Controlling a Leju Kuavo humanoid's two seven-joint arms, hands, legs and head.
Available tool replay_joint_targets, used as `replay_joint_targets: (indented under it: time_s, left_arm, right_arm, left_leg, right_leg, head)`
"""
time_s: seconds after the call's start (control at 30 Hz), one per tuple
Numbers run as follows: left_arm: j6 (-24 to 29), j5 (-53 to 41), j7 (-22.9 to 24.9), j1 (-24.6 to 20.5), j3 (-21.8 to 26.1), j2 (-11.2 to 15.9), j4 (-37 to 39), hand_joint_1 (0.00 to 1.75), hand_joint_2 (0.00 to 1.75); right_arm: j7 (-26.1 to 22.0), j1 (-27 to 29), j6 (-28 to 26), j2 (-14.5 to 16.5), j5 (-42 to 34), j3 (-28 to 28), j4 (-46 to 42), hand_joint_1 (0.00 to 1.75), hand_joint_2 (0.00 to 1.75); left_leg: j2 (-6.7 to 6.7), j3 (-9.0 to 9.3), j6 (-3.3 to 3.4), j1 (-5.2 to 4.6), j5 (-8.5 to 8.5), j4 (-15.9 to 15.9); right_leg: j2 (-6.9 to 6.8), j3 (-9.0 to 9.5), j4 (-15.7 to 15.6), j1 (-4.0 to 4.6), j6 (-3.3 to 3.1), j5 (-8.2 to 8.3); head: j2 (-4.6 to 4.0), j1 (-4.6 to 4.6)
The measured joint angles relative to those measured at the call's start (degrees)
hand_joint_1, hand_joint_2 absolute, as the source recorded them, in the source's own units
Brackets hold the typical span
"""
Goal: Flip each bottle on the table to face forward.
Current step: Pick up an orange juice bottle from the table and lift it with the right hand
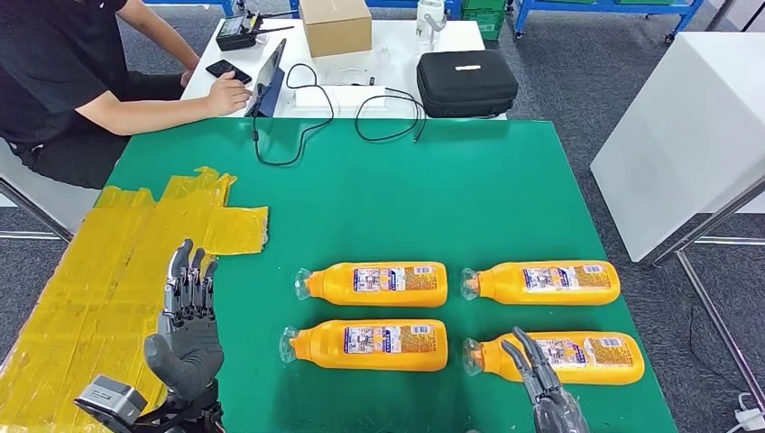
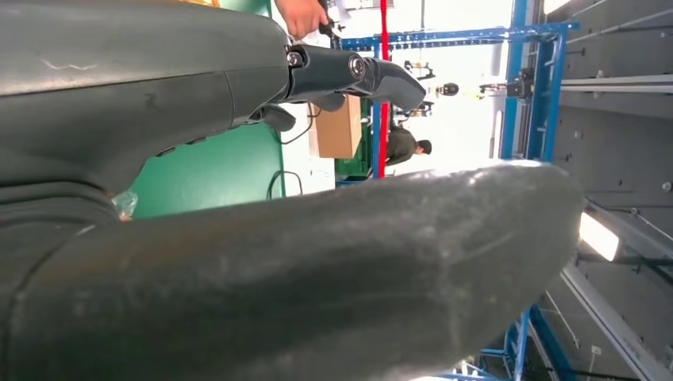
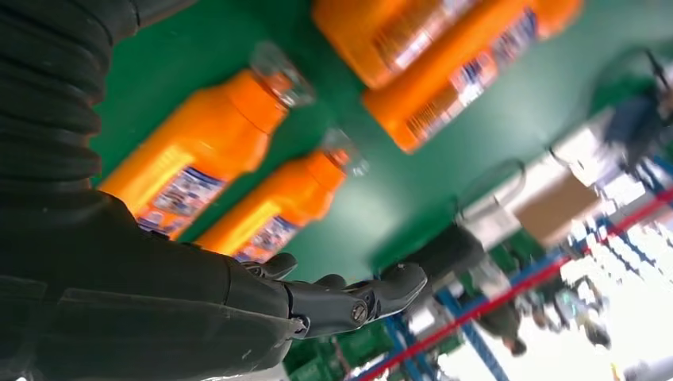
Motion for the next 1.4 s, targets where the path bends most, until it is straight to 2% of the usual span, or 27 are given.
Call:
replay_joint_targets:
  time_s: [0.07,0.17,0.27,0.43,0.63,1.03,1.4]
  left_arm:
    - [0.3,0.1,0.0,0.0,0.0,0.0,-0.1,0.00,0.00]
    - [0.6,0.6,0.0,0.0,-0.1,0.0,-0.3,0.00,0.00]
    - [0.6,0.9,0.0,0.1,-0.1,0.0,-0.4,0.00,0.00]
    - [0.4,1.1,0.0,0.2,-0.1,0.1,-0.5,0.00,0.00]
    - [-0.2,1.5,0.0,0.2,-0.1,0.1,-0.5,0.00,0.00]
    - [-0.9,1.8,0.0,0.3,0.0,0.1,-0.5,0.00,0.00]
    - [-2.0,2.0,-0.3,0.3,0.0,0.3,-0.5,0.00,0.00]
  right_arm:
    - [-4.1,0.3,5.5,2.5,2.2,-4.5,0.0,0.00,1.75]
    - [-12.8,-0.6,14.3,7.7,7.9,-13.8,0.4,0.00,1.75]
    - [-18.2,-2.5,19.0,12.3,12.5,-23.5,1.0,0.00,1.75]
    - [-20.3,-5.0,21.8,16.1,15.7,-34.1,1.8,0.00,1.75]
    - [-22.4,-8.6,23.1,17.9,18.8,-43.4,2.5,0.00,1.75]
    - [-22.8,-13.8,24.5,18.4,18.8,-51.3,4.6,0.00,1.75]
    - [-22.9,-18.7,21.3,17.1,21.0,-51.6,11.9,0.00,1.75]
  left_leg:
    - [-0.01,0.03,0.03,0.01,-0.04,0.0]
    - [0.00,0.04,0.02,0.02,-0.04,0.0]
    - [-0.01,0.04,0.02,0.02,-0.02,0.0]
    - [-0.01,0.00,0.03,0.00,-0.02,0.0]
    - [0.00,0.01,0.05,-0.02,0.00,0.0]
    - [0.01,0.02,0.05,0.00,0.01,0.0]
    - [0.01,0.00,0.07,-0.01,0.03,0.0]
  right_leg:
    - [0.00,-0.06,0.0,0.01,0.00,-0.03]
    - [0.00,-0.02,0.0,0.02,0.00,-0.02]
    - [0.00,0.01,0.0,0.02,0.00,-0.02]
    - [0.00,0.19,0.0,0.00,0.01,-0.01]
    - [0.00,0.37,0.0,-0.01,0.02,0.02]
    - [0.01,0.42,0.0,0.01,0.01,0.02]
    - [0.00,0.47,0.0,0.00,0.02,0.03]
  head:
    - [0.00,0.00]
    - [0.00,-0.01]
    - [0.00,0.00]
    - [0.00,-0.01]
    - [0.00,0.00]
    - [0.00,-0.01]
    - [0.00,-0.01]
